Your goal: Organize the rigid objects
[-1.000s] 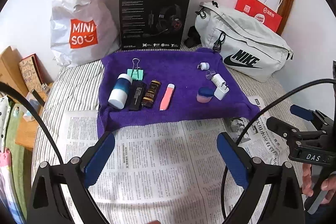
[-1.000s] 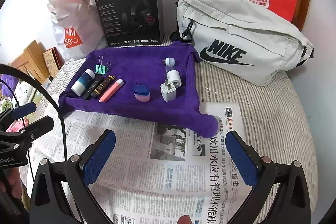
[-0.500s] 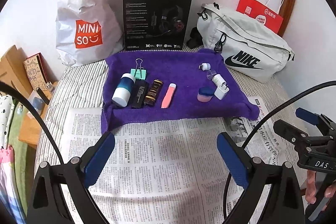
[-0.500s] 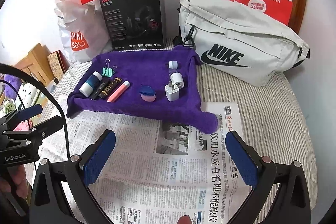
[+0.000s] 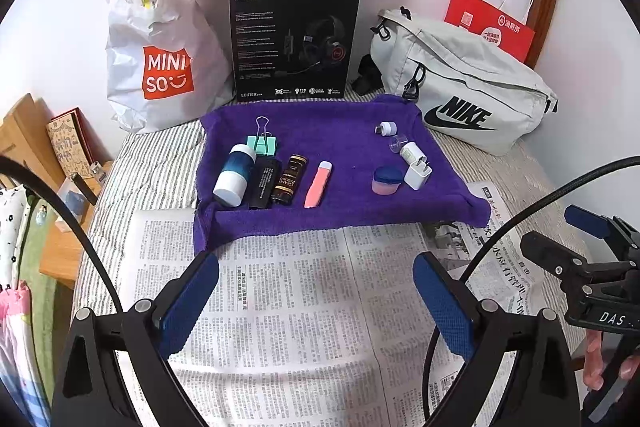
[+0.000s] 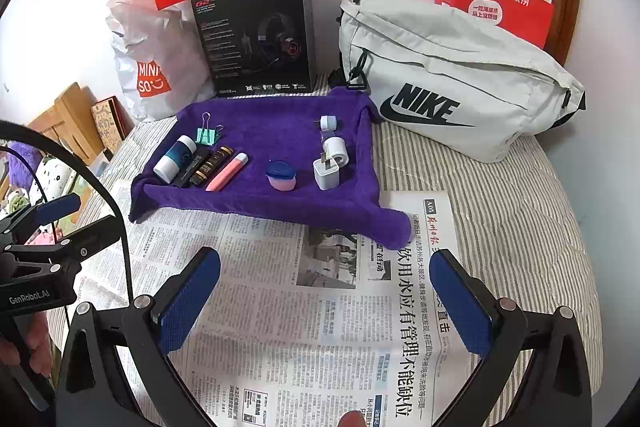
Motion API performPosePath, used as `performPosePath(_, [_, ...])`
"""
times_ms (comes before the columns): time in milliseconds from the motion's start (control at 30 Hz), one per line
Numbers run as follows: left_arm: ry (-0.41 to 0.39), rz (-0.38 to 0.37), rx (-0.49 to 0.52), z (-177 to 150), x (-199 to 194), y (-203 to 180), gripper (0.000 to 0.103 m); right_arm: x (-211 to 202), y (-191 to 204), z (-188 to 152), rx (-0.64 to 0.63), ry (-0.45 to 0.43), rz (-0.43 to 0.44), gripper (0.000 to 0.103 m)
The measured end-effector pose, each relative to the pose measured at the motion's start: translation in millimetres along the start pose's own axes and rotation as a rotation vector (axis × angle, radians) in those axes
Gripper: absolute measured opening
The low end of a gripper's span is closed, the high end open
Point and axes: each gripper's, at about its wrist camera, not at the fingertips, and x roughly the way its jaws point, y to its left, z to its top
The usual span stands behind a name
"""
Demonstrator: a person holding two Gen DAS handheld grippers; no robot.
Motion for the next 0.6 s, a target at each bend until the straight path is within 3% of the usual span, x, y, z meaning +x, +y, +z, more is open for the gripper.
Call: performPosePath(600, [0.002, 0.003, -0.001, 0.3, -3.0, 0.6, 0.098, -4.9, 2.0, -1.5, -0.003, -0.004, -0.001, 0.103])
